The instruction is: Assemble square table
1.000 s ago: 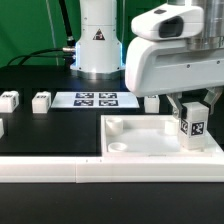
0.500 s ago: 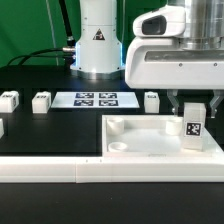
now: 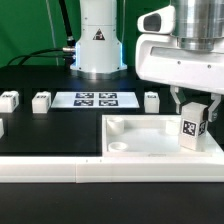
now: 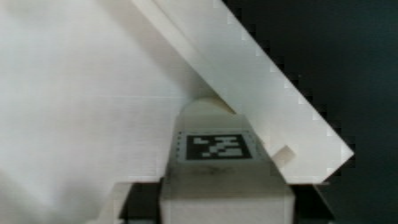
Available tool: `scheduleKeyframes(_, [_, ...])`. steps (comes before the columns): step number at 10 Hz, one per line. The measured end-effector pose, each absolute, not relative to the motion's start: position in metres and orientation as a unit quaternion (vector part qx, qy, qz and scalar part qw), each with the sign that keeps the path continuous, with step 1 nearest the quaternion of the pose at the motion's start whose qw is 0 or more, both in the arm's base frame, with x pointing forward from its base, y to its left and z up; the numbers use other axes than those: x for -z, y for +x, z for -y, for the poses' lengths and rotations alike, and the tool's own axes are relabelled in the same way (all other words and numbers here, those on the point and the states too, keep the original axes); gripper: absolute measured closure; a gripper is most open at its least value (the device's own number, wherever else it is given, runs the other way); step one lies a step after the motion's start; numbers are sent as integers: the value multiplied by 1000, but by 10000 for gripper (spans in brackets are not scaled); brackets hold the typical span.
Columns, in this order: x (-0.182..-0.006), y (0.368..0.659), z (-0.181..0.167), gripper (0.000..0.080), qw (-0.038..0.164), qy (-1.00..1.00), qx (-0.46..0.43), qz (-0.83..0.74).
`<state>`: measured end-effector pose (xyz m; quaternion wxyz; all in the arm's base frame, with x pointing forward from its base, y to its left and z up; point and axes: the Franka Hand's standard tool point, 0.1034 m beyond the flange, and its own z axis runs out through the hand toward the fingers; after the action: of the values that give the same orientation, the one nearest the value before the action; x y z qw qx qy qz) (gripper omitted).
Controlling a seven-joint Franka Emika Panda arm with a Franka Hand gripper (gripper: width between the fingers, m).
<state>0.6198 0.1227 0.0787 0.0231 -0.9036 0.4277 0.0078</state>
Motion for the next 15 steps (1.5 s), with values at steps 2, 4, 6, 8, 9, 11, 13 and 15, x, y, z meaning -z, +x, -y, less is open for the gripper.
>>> scheduleKeyframes(2, [-78,620,-124,509,21,-872,-8,-489])
scheduleKeyframes(4, [-78,620,-124,509,22,-845,-11,-535])
scheduleKeyframes(6, [-78,619,-124,426,23,-863,-11,-504])
scheduleKeyframes(8, [-79,619,-125,189,22,-898,-10,-440])
scheduleKeyframes(9, [-79,619,-126,189,22,-929,-9,-370])
scheduleKeyframes(11, [-80,620,-126,151,23,-956,-8,-293])
scheduleKeyframes(13, [-79,619,-125,150,23,-973,-7,-230])
scheduleKeyframes(15, [-78,619,-126,150,22,-989,-5,-143])
